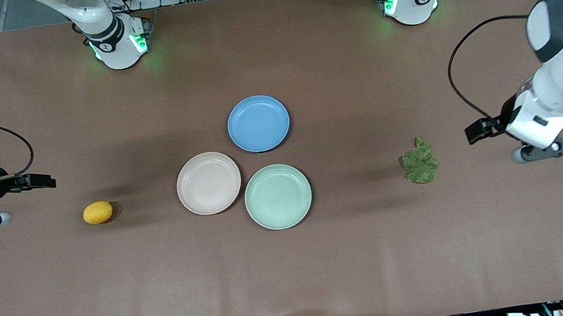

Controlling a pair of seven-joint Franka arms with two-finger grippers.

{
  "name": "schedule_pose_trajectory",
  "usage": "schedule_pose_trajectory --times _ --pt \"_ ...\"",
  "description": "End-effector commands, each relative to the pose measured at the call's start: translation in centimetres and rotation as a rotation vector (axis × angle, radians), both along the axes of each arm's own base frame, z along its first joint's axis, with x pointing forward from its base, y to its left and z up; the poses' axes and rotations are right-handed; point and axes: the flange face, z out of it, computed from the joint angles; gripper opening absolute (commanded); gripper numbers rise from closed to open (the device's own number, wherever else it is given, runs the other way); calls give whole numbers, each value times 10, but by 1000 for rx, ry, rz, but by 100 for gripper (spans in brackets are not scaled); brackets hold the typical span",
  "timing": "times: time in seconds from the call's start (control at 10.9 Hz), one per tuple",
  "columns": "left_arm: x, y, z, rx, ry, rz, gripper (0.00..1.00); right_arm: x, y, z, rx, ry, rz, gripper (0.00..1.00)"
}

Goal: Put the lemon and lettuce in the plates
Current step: 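Reach the right gripper to the lemon while the left gripper reaches the lettuce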

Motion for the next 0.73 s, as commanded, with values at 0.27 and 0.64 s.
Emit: schedule_pose_trajectory --times 0.27,0.64 --pt "6 -30 -104 -22 -7 39 100 8 9 -85 -9 -89 0 100" --pt "-16 -49 -175 -46 -80 57 100 22 13 -132 -18 -125 3 100"
